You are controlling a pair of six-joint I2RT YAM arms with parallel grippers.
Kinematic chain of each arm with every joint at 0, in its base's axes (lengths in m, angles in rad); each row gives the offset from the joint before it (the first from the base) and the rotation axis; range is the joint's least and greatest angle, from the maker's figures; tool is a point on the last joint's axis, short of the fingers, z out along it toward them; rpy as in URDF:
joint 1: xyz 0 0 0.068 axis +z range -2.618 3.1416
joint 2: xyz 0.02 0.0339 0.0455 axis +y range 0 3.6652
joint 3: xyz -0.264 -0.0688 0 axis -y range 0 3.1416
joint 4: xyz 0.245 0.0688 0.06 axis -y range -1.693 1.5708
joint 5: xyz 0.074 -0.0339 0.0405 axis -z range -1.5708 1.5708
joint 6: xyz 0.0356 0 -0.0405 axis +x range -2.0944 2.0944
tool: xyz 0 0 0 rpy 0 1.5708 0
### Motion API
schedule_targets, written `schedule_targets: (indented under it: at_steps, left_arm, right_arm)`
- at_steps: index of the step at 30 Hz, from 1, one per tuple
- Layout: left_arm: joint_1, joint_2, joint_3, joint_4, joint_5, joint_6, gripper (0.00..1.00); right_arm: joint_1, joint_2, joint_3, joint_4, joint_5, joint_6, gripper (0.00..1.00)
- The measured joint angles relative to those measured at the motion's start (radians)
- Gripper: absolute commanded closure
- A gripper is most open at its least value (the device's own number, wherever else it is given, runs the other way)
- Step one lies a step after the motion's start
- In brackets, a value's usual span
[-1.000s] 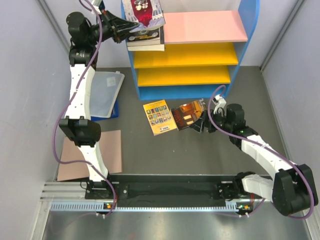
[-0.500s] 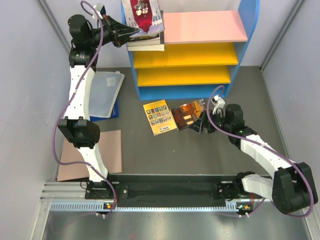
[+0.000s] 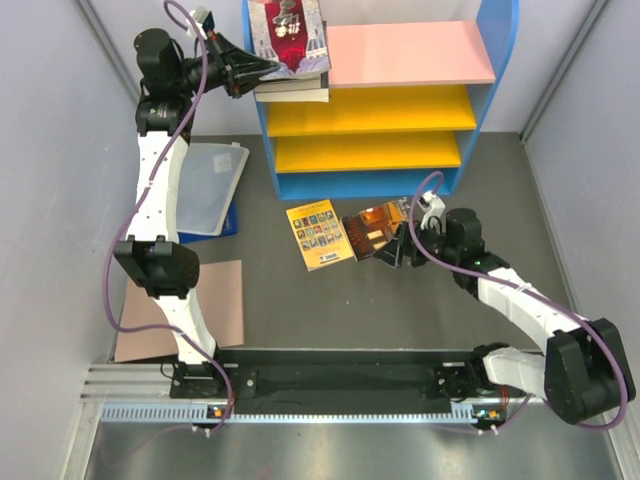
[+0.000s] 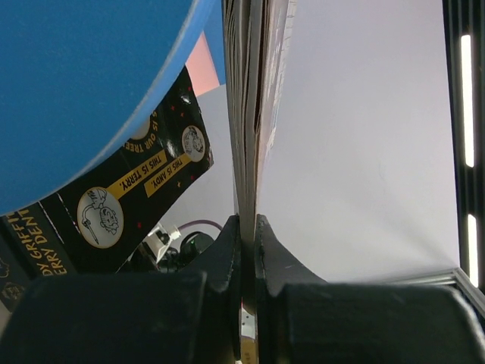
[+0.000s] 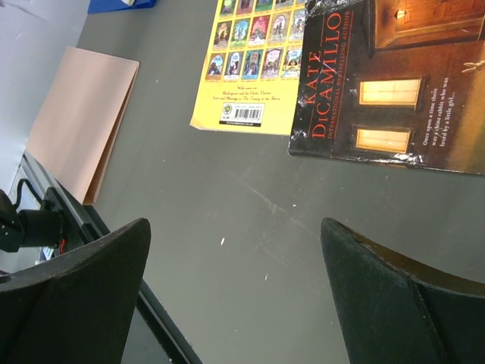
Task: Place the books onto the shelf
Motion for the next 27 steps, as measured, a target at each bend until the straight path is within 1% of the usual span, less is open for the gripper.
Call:
schedule_targets:
  at_steps: [5,9,18,21,26,27]
  left_arm:
    - [0.0,0.002,0.007,-0.024,0.013,0.009,0.97]
    - [0.0,0.003,0.025,-0.057,0.023,0.028,0.94]
    - [0.001,0.011,0.023,-0.043,0.038,0.006,0.91]
    - [0.001,0.011,-0.001,-0.024,0.046,-0.004,0.9]
    - [0.002,0.011,-0.064,0.019,0.043,-0.045,0.84]
    - [0.003,0.011,-0.072,0.021,0.041,-0.05,0.08]
  right_arm:
    - [0.01,0.011,0.0,0.0,0.003,0.003,0.07]
    - [0.019,0.017,0.0,0.002,0.006,0.009,0.07]
    - [0.035,0.024,0.0,0.007,0.01,0.013,0.07]
    - [0.039,0.031,0.0,0.011,0.01,0.017,0.07]
    - [0.045,0.042,0.0,0.021,0.01,0.018,0.07]
    - [0.045,0.042,0.0,0.023,0.01,0.018,0.07]
